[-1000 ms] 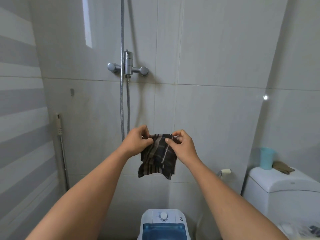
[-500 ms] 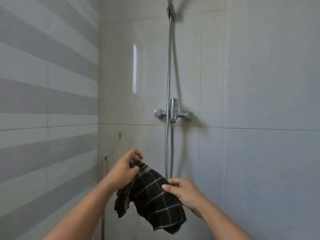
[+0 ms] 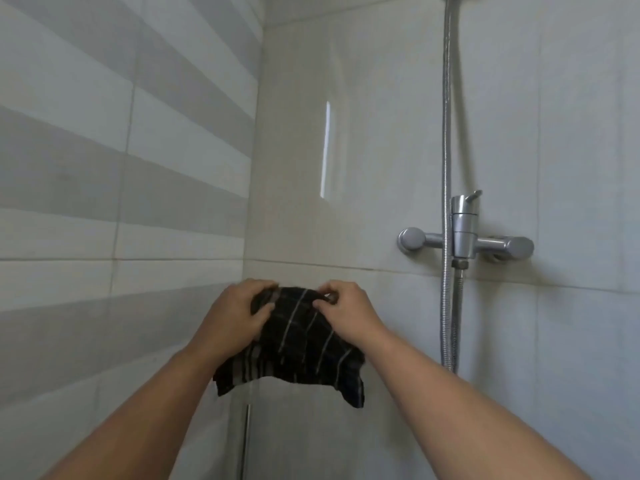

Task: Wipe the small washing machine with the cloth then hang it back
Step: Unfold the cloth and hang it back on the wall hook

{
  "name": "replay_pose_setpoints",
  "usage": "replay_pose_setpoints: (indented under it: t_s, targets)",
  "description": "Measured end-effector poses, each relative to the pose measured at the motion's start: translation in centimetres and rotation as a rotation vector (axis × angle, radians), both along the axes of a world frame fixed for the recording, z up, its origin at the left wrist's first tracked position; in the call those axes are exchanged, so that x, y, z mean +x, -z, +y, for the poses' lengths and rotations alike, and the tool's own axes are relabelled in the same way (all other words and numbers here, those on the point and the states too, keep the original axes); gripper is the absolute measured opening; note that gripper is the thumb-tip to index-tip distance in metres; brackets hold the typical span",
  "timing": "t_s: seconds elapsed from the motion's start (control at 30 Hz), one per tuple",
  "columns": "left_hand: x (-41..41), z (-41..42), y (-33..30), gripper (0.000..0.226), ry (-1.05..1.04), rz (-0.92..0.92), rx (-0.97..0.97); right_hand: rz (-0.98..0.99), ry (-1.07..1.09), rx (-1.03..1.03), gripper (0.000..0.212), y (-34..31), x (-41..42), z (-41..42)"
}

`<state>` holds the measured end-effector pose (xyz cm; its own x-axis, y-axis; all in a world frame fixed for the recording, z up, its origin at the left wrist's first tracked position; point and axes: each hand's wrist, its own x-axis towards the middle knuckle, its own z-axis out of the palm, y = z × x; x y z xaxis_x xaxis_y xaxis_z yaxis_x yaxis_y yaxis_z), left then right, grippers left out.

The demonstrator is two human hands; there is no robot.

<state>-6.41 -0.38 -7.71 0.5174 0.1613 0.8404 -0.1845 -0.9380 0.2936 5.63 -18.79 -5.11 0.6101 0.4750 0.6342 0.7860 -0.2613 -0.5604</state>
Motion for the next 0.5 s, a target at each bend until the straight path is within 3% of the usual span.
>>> replay_pose_setpoints:
  t_s: [0.3,0.5]
  targets:
    - [7.9,6.0,0.3,0.039,-0.211,-0.046,0.246,-0.277,0.176,-0.042,0.015,-0.6,6.6,7.1]
    - [11.4,6.7,5.5,0.056,-0.283,0.004,0.299,-0.625,0.261,-0.079,0.006,3.2,8.5,8.4]
